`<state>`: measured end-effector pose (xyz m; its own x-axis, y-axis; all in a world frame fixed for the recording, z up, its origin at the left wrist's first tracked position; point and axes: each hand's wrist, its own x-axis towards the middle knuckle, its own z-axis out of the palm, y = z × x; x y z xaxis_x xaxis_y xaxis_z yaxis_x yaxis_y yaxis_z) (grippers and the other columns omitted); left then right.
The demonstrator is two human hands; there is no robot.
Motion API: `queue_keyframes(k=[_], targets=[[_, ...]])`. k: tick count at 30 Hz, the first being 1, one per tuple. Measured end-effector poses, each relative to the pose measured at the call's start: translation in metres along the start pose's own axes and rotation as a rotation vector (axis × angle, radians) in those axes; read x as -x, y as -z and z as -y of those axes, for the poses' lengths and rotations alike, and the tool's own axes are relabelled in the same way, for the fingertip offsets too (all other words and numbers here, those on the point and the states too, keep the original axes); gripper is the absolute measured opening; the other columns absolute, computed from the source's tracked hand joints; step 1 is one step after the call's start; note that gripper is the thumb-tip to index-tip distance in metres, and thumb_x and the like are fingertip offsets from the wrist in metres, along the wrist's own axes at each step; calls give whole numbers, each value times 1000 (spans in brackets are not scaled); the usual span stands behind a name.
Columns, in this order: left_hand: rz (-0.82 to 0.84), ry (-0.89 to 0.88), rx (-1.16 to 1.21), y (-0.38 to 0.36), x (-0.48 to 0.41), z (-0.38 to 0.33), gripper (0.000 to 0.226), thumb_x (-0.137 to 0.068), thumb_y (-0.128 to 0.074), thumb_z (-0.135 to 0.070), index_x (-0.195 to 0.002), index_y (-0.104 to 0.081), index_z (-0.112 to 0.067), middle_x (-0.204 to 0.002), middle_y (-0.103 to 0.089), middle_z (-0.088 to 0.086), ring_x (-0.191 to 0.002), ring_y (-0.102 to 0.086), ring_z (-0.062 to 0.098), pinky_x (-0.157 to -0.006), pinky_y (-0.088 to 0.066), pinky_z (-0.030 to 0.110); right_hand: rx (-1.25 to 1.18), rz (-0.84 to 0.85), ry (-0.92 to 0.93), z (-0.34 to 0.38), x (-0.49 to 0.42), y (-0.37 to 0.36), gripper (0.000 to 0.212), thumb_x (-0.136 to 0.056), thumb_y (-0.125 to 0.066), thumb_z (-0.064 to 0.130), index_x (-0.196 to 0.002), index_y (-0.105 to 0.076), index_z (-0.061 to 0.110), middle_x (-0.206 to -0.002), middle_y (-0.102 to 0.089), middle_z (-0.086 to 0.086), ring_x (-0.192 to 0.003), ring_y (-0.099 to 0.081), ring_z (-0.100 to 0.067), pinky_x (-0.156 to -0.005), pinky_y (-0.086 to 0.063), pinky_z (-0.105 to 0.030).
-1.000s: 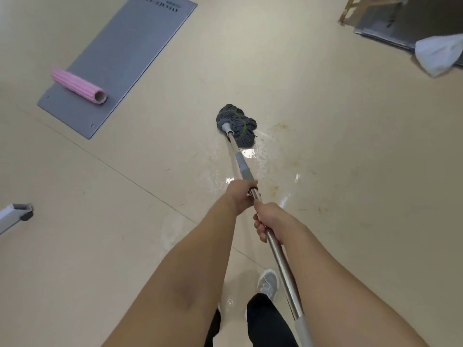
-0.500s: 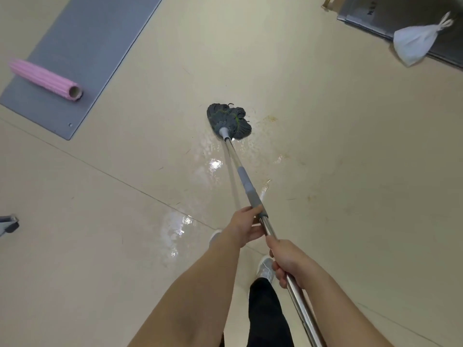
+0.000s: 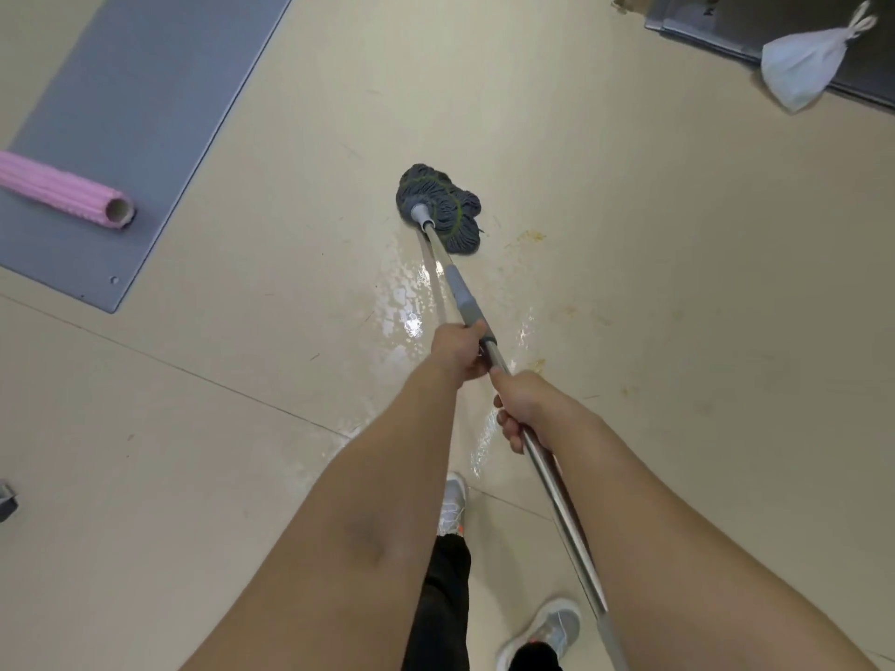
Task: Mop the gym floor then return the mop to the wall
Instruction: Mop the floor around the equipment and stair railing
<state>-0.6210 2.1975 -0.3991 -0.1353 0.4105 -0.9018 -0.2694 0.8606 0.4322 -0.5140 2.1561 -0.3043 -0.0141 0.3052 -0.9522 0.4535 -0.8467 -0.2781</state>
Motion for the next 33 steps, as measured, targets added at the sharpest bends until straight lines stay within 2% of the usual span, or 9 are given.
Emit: queue_keyframes(k=[2, 5, 10, 16, 21, 25, 29, 31, 33], targets=[[44, 15, 57, 6, 5, 1, 18, -94, -61, -12, -89, -60, 4, -91, -58, 20, -78, -62, 33, -60, -59, 40, -38, 22, -24, -4, 6, -5, 42, -107, -30, 36, -78, -43, 8, -56, -40, -6, -30, -32, -12, -35, -30, -15], [94, 40, 18, 5, 30, 24, 15, -93, -61, -8, -93, -58, 7, -92, -56, 20, -74, -61, 33, -57, -58, 40, -71, 57, -43, -37, 27, -5, 40, -107, -31, 36, -80, -42, 9, -58, -40, -6, -29, -32, -11, -35, -31, -16], [151, 55, -99, -16, 84, 104, 18, -89, -66, -10, -94, -62, 7, -92, -65, 23, -79, -68, 38, -78, -58, 57, -213, 52, -74, -138, 72, 6, 40, -105, -38, 42, -83, -44, 9, -54, -41, -4, -32, -29, -11, -38, -30, -17], [230, 110, -259, -60, 182, 249, 17, -91, -64, -10, -95, -60, 6, -80, -62, 18, -69, -66, 34, -81, -58, 57, -403, 93, -170, -314, 150, 22, 39, -104, -44, 46, -81, -44, 15, -52, -40, 1, -32, -29, -9, -36, -29, -15], [270, 185, -366, -97, 269, 393, 23, -91, -63, -12, -104, -61, 7, -80, -63, 17, -67, -69, 34, -72, -61, 52, -437, 87, -262, -474, 218, 35, 37, -103, -46, 48, -90, -46, 13, -53, -42, 1, -34, -30, -9, -35, -29, -17], [310, 280, -441, -117, 329, 486, 17, -94, -61, -17, -88, -60, -1, -80, -65, 15, -71, -69, 33, -76, -60, 51, -468, 90, -370, -570, 273, 37, 37, -103, -45, 48, -92, -47, 13, -54, -42, 0, -36, -30, -11, -35, -28, -18], [375, 339, -461, -128, 350, 520, 17, -94, -61, -20, -91, -60, -4, -80, -66, 12, -71, -70, 30, -77, -61, 49, -518, 79, -414, -606, 290, 35, 39, -104, -41, 48, -88, -44, 12, -53, -37, -1, -34, -26, -13, -34, -27, -17], [381, 331, -457, -130, 346, 512, 17, -95, -60, -21, -94, -59, -4, -82, -65, 12, -69, -69, 28, -71, -62, 44, -468, 64, -397, -595, 284, 38, 40, -104, -39, 48, -87, -41, 12, -51, -35, -1, -34, -24, -13, -33, -27, -17], [372, 300, -461, -131, 338, 492, 16, -96, -58, -21, -92, -59, -5, -80, -63, 10, -64, -67, 25, -59, -62, 36, -448, 63, -381, -573, 274, 42, 42, -104, -38, 49, -84, -39, 13, -50, -35, -1, -33, -24, -12, -33, -27, -17]])
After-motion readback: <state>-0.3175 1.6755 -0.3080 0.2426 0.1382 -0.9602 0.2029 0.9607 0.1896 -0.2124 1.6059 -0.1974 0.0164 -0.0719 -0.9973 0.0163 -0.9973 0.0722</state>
